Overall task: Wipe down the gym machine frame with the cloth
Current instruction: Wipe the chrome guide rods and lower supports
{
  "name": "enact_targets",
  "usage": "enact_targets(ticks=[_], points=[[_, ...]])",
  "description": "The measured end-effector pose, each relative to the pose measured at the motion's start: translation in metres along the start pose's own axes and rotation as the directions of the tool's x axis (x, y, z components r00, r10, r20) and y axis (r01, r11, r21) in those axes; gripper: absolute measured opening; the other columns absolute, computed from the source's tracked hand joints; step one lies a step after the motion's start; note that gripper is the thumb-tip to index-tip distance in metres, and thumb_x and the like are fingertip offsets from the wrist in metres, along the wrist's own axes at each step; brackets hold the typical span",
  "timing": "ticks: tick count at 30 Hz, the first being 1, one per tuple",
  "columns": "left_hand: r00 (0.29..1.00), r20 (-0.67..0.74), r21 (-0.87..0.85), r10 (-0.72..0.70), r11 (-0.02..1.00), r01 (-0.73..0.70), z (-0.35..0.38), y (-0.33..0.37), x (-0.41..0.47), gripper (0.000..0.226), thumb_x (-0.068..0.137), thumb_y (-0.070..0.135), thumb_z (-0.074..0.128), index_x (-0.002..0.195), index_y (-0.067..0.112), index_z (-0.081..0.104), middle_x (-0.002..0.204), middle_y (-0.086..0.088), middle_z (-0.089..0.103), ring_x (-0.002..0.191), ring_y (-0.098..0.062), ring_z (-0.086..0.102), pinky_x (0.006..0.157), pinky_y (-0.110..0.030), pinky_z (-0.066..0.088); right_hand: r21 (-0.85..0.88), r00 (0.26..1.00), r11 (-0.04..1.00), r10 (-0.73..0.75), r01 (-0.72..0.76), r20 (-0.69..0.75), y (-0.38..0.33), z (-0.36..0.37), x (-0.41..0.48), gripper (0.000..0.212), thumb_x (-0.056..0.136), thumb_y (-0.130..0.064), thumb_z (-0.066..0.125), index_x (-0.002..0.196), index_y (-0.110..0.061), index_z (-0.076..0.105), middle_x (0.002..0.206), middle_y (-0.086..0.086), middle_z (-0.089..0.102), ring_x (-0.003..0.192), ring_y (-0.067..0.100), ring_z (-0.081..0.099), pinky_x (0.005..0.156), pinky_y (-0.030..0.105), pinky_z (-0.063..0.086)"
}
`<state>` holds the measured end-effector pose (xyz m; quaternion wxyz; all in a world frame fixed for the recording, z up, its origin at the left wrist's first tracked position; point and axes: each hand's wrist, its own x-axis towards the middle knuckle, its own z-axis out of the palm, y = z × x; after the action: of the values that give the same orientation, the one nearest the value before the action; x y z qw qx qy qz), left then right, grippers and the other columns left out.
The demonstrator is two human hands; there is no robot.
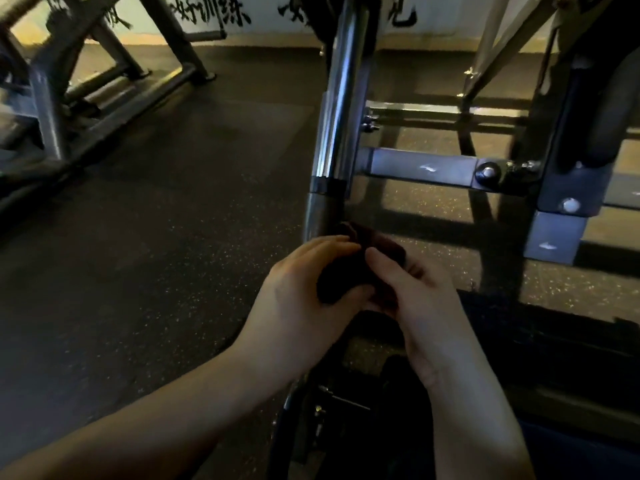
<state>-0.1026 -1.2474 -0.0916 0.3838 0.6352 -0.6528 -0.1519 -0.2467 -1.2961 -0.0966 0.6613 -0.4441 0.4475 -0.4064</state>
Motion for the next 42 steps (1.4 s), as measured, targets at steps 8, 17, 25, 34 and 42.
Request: enact_targets(ticks=[8,17,25,34,42], points=[[0.972,-0.123,0.221,-0.2,0.949,0.223,-0.025,-0.017,0.038,0.048,0.088,0.035,0.076,0.133,0.022,0.064,0.117,0.013,0.065,0.101,0.0,0.063,0.083,-0.013,0.048,-0.238,0.946,0.954,-0.236,0.182,-0.223,0.022,0.019,0.039,0.023,0.101,-0.026,0.06,0.123,-0.026,0.065,0.115,-0.015,0.065,0.098,-0.007,0.06,0.088,0.018,0.055],[0.969,-0.184,-0.002,-0.165,0.986,0.168,-0.002,-0.035,0.057,0.038,0.09,0.025,0.077,0.104,0.054,0.057,0.1,0.021,0.068,0.094,0.009,0.066,0.075,-0.006,0.049,-0.23,0.955,0.972,-0.12,0.057,-0.272,0.074,0.045,0.087,0.028,0.103,-0.016,0.052,0.127,-0.023,0.065,0.121,-0.003,0.069,0.114,0.012,0.064,0.094,0.032,0.054],[0.969,-0.197,-0.181,-0.15,0.977,0.114,0.004,-0.052,0.052,0.026,0.09,0.026,0.073,0.113,0.038,0.066,0.106,0.011,0.066,0.098,-0.007,0.068,0.088,-0.041,0.06,-0.161,0.83,0.821,0.509,-0.547,-0.228,0.103,0.019,0.106,0.015,0.1,-0.012,0.057,0.113,-0.004,0.062,0.091,0.009,0.06,0.082,0.023,0.059,0.08,0.034,0.05],[0.963,-0.227,-0.166,-0.146,0.98,0.11,0.011,-0.047,0.051,0.03,0.095,0.019,0.072,0.116,0.036,0.059,0.108,0.012,0.062,0.1,-0.001,0.066,0.087,-0.019,0.057,-0.118,0.971,0.991,0.026,-0.056,-0.239,0.053,0.042,0.106,0.016,0.103,-0.017,0.056,0.107,-0.027,0.068,0.105,-0.005,0.069,0.097,0.007,0.064,0.09,0.029,0.053],[0.951,-0.226,-0.202,-0.211,0.965,0.166,0.011,-0.041,0.049,0.031,0.095,0.026,0.072,0.121,0.036,0.058,0.107,0.014,0.061,0.101,-0.002,0.064,0.087,-0.025,0.058,-0.198,0.737,0.71,0.654,-0.676,-0.17,0.12,0.025,0.055,0.022,0.102,-0.012,0.052,0.123,-0.004,0.058,0.104,0.01,0.058,0.091,0.026,0.057,0.091,0.038,0.049]])
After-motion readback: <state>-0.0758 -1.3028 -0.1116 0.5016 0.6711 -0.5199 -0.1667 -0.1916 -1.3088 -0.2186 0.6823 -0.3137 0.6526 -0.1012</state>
